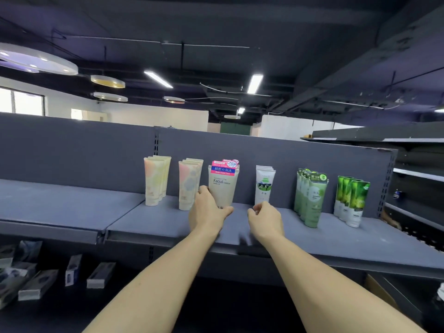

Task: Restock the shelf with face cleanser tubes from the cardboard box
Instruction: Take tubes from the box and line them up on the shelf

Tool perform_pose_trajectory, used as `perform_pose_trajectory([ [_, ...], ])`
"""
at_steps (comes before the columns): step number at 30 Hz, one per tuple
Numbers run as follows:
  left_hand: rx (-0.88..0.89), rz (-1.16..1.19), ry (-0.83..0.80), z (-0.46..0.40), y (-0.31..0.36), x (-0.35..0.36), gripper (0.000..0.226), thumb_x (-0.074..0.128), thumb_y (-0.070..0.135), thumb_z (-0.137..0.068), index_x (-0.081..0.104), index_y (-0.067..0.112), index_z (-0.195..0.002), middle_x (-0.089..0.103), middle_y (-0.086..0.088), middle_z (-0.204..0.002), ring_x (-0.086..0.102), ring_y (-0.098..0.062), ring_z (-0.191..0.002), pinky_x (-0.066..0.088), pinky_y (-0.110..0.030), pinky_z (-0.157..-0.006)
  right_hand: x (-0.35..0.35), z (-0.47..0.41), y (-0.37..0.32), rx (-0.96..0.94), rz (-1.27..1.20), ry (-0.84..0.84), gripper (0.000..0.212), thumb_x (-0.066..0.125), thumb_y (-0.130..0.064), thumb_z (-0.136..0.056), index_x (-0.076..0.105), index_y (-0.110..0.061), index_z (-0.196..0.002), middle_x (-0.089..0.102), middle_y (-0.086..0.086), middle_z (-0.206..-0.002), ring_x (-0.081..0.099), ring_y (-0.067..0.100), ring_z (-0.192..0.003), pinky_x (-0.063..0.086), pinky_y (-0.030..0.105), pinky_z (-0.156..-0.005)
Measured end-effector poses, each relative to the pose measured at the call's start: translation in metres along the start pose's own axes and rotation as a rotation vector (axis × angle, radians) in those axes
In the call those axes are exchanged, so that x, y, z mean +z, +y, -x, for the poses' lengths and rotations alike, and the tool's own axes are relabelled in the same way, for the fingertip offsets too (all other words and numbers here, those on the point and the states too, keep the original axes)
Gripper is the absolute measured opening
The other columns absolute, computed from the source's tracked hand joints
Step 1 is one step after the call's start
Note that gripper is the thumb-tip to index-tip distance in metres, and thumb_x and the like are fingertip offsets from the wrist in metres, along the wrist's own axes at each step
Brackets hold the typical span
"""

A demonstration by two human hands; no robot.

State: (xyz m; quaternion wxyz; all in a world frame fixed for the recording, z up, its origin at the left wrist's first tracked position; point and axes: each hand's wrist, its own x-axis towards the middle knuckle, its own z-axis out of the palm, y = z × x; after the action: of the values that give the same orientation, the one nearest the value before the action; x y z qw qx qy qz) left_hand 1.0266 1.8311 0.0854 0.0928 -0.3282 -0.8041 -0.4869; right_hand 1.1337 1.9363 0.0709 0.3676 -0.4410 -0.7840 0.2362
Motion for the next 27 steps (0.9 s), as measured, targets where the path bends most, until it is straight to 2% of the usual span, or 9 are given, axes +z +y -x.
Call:
perform_pose_trajectory([
  [6, 0.009, 0.042, -0.052, -0.028, -0.015, 0.015, 0.068, 0.086, 0.042, -0.066, 0.042, 0.016, -0.109, 0.058, -0.002, -0.113, 0.062, -0.024, -0.103, 0.053, -0.038, -0.076, 0.019, -0.010, -0.013, 0.021, 0.040, 0.050, 0.024, 0.052, -0.031, -0.096, 0.059, -0.018, -0.115, 0.063, 0.001, -0.115, 0.055, 0.018, -0.096, 0.049, 0.033, -0.082],
  [11, -0.004, 0.051, -0.072, -0.042, -0.019, 0.034, 0.068, 0.085, 0.044, -0.067, 0.040, 0.015, -0.109, 0.056, -0.003, -0.113, 0.062, -0.025, -0.103, 0.050, -0.035, -0.074, 0.028, -0.029, -0.007, 0.031, 0.071, 0.066, 0.024, 0.051, -0.030, -0.097, 0.059, -0.018, -0.117, 0.064, 0.000, -0.114, 0.051, 0.016, -0.091, 0.043, 0.029, -0.076],
  [18, -0.010, 0.014, -0.074, -0.061, -0.019, 0.056, 0.065, 0.084, 0.041, -0.069, 0.039, 0.014, -0.108, 0.055, -0.004, -0.113, 0.061, -0.026, -0.104, 0.046, -0.035, -0.072, 0.035, -0.053, 0.005, 0.010, 0.033, 0.084, 0.027, 0.051, -0.029, -0.096, 0.057, -0.019, -0.121, 0.065, -0.002, -0.116, 0.059, 0.019, -0.103, 0.046, 0.031, -0.081],
  [27, 0.031, -0.015, -0.070, -0.069, -0.018, 0.068, 0.065, 0.083, 0.040, -0.069, 0.039, 0.014, -0.108, 0.053, -0.003, -0.115, 0.059, -0.025, -0.106, 0.046, -0.034, -0.070, 0.045, -0.073, 0.004, 0.003, 0.044, 0.083, 0.027, 0.051, -0.026, -0.096, 0.057, -0.018, -0.121, 0.065, -0.002, -0.116, 0.059, 0.019, -0.102, 0.048, 0.032, -0.083],
])
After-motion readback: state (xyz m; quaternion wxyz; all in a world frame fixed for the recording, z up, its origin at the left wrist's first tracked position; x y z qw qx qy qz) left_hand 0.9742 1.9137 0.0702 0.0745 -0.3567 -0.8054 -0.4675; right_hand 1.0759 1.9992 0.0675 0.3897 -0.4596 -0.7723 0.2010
